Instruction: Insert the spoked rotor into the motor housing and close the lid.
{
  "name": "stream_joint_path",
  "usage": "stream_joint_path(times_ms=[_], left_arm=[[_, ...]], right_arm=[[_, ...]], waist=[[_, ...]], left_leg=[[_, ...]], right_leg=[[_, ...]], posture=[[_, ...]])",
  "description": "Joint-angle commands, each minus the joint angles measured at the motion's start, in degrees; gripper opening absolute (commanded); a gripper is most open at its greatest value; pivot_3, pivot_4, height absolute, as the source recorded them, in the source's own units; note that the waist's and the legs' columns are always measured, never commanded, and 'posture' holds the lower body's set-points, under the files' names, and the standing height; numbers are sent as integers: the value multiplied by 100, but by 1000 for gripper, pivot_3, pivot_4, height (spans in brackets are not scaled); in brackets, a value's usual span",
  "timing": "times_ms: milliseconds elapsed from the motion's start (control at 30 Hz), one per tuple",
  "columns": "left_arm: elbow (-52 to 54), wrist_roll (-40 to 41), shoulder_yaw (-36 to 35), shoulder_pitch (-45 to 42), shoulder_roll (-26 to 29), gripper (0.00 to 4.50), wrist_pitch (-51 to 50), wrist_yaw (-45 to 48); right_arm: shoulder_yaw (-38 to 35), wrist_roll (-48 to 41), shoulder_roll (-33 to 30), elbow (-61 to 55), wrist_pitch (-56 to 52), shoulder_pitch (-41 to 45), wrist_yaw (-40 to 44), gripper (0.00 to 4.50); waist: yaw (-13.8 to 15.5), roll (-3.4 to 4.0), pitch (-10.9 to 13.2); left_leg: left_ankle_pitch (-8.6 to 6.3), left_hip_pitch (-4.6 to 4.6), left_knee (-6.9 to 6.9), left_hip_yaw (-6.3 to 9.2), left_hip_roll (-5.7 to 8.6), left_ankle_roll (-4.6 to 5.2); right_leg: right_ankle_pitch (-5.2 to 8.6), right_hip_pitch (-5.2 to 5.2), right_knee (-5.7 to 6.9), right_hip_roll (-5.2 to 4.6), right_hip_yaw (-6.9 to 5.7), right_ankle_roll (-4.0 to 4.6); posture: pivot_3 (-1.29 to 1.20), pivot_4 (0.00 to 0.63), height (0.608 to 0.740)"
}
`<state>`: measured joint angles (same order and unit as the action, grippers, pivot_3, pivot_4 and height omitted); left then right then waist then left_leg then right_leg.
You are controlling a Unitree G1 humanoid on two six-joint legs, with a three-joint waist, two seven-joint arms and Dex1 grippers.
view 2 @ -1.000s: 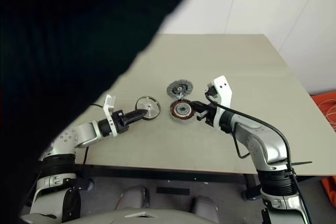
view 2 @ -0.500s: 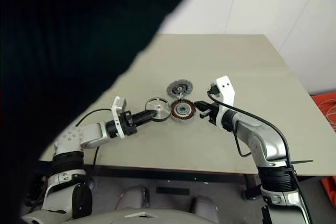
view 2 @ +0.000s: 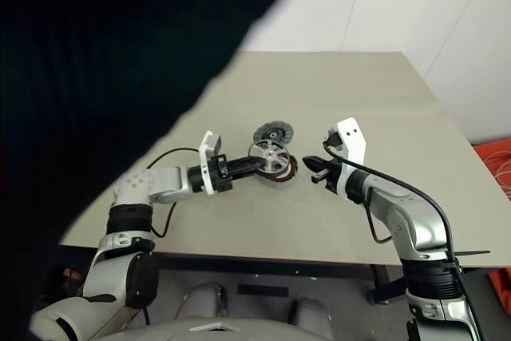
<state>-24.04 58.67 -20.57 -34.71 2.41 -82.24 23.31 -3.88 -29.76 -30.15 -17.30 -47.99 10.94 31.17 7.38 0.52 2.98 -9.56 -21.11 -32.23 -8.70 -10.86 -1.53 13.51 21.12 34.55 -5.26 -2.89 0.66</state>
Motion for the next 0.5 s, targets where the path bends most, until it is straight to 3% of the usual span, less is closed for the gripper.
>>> stream_joint_path(times_ms=[33,500], left_arm=[[-102,-144,121,-292,-30,412,315,219],[-606,-707,422,-536,-175,412,866,455]], right_arm=[[-199,-199,-143,-447,-25,-91,134,0],[-192,-355,-237,-673,-25,-164,245,0]], waist=[[8,0,1],[10,0,1]], left_leg=[[0,-2,0,1,0,0],[0,0,-1,1,0,1]], right_leg=[[0,1,-1,0,0,0],[-9,-2,-2,-2,-1,15]], posture=[[0,0,740],[0,0,740]])
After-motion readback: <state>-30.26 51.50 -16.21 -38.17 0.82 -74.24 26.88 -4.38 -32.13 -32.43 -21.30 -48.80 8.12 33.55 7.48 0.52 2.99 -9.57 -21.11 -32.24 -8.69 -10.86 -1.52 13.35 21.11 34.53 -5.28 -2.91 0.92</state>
